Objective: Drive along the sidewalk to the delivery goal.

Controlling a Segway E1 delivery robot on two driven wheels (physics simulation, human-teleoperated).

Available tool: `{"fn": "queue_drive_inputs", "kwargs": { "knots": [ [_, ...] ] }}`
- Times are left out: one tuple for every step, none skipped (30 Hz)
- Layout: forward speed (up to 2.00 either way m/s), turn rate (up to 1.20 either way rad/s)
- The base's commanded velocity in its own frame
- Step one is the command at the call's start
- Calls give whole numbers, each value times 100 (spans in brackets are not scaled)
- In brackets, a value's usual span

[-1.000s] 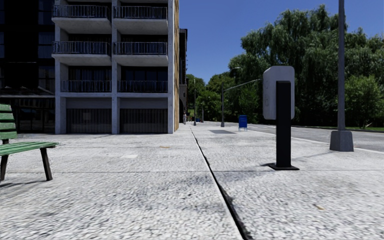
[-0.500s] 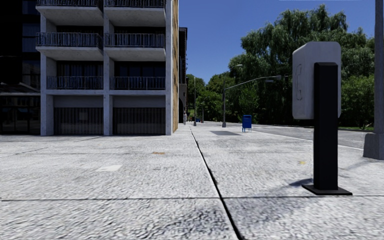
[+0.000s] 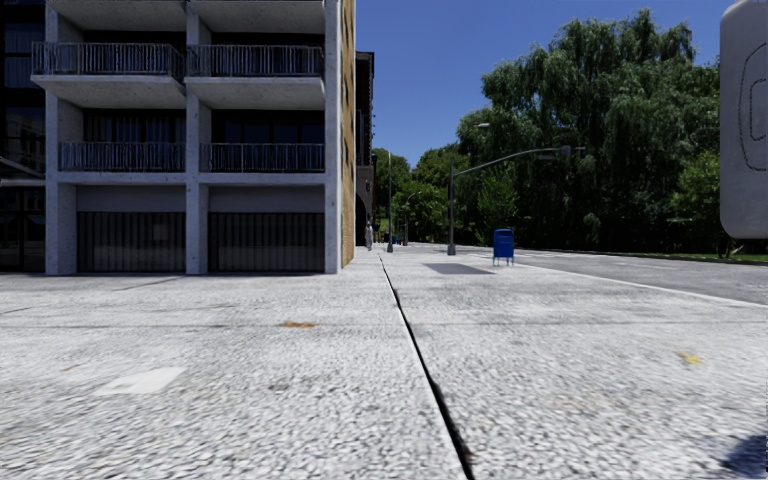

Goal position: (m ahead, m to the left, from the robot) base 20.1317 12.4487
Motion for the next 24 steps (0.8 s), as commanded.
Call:
{"fn": "queue_drive_inputs", "kwargs": {
  "knots": [
    [200, 0],
    [200, 0],
    [200, 0],
    [200, 0],
    [200, 0],
    [200, 0],
    [200, 0],
    [200, 0],
    [200, 0],
    [200, 0],
    [200, 0],
    [200, 0],
    [200, 0],
    [200, 0],
    [200, 0],
    [200, 0],
    [200, 0],
    [200, 0],
    [200, 0],
    [200, 0],
    [200, 0],
    [200, 0],
    [200, 0],
    [200, 0]
  ]
}}
